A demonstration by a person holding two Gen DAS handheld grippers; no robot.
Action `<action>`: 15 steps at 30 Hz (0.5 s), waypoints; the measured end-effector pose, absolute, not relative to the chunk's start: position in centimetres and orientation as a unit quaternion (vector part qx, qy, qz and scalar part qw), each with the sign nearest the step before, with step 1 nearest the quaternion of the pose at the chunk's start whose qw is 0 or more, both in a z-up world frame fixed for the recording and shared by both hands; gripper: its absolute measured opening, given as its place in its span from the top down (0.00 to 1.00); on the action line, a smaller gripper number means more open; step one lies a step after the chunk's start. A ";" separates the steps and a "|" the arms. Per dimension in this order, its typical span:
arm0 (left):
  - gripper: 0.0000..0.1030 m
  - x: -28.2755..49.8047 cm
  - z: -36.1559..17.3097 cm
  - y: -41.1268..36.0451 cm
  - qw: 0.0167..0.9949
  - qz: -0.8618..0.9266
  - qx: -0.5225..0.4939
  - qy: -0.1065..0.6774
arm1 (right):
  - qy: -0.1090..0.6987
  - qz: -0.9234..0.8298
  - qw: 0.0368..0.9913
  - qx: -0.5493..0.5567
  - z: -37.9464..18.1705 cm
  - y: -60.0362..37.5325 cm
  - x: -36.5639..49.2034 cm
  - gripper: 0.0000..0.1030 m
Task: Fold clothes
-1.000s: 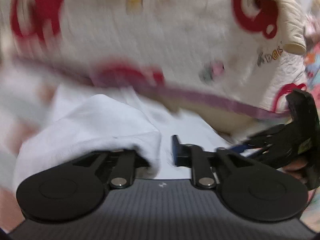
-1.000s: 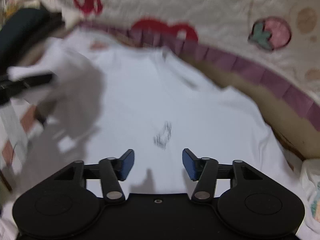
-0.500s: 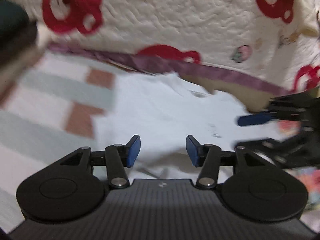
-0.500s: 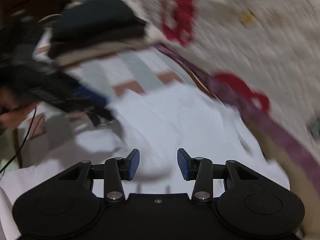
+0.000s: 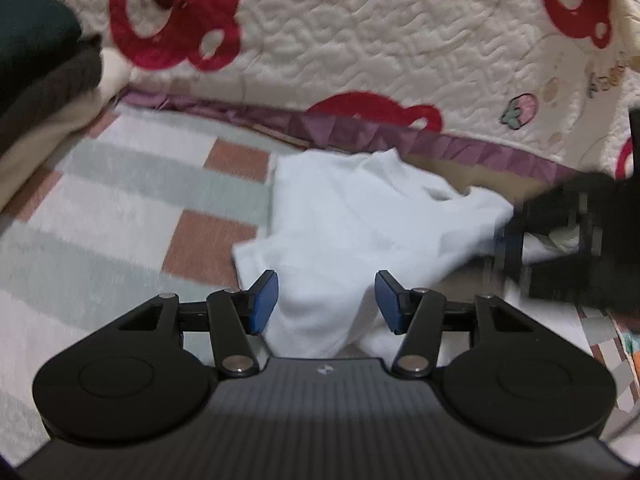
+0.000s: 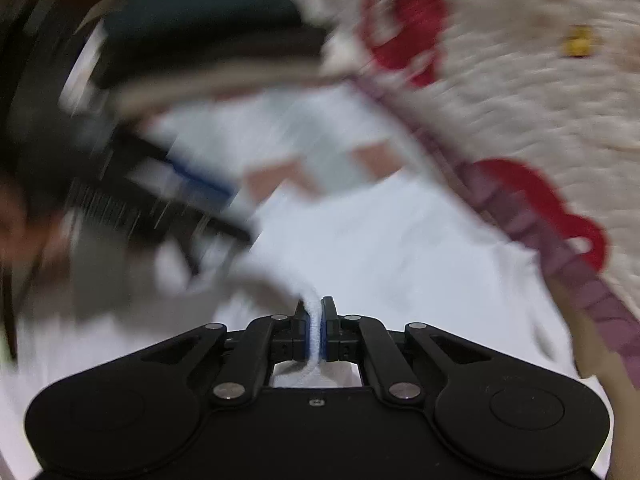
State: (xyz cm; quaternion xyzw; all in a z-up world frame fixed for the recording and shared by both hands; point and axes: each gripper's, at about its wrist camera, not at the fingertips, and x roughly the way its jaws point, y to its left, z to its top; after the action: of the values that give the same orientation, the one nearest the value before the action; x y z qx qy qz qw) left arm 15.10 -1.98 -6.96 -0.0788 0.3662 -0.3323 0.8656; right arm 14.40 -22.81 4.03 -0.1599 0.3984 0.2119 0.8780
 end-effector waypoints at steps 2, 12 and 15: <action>0.36 14.7 -6.6 -2.7 0.866 -0.348 -0.056 0.354 | 0.355 0.176 0.911 -0.113 6.8 -24.9 13.7 0.96; 0.33 13.2 -9.8 -9.1 0.870 -0.353 0.145 0.313 | 0.303 0.049 0.951 0.030 7.9 -34.7 7.2 0.93; 0.33 14.1 -10.5 -9.7 0.880 -0.333 0.134 0.312 | 0.339 0.020 0.937 0.084 4.6 -36.6 6.5 0.88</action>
State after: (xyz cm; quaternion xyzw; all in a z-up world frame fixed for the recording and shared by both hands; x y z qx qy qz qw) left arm 14.10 -9.65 -10.52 0.1343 0.3119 -0.3326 0.8798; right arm 6.45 -36.59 4.56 0.0839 0.3386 0.0205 0.9369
